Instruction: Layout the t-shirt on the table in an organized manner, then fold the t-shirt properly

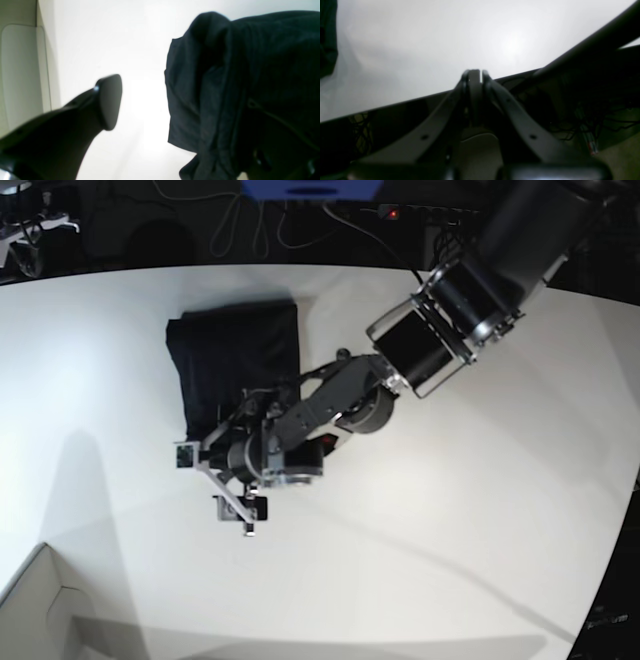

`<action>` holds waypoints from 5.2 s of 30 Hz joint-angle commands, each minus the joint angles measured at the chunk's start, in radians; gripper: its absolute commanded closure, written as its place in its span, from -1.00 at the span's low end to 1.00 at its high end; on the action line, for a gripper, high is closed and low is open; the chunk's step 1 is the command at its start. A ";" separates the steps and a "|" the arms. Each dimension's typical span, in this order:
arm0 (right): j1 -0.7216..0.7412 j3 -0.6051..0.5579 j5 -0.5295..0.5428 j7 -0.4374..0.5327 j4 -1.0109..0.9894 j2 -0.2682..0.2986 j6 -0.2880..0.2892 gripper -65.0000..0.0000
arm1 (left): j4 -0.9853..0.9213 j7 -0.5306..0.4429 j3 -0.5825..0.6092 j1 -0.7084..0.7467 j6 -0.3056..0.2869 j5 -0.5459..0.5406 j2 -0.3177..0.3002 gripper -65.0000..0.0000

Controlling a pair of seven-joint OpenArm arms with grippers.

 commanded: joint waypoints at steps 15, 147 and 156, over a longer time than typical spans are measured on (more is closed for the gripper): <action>-0.002 0.073 0.011 0.025 0.017 -0.021 -0.004 1.00 | 0.008 -0.004 -0.309 0.020 -0.118 -0.009 0.097 -0.43; 0.284 -0.536 -0.357 0.023 0.096 -0.043 -0.004 1.00 | -0.117 0.316 -0.110 -0.112 0.306 -0.548 0.042 1.00; 0.421 -0.758 -0.371 0.022 0.043 -0.046 -0.004 1.00 | -0.120 0.306 -0.110 -0.112 0.306 -0.548 0.022 1.00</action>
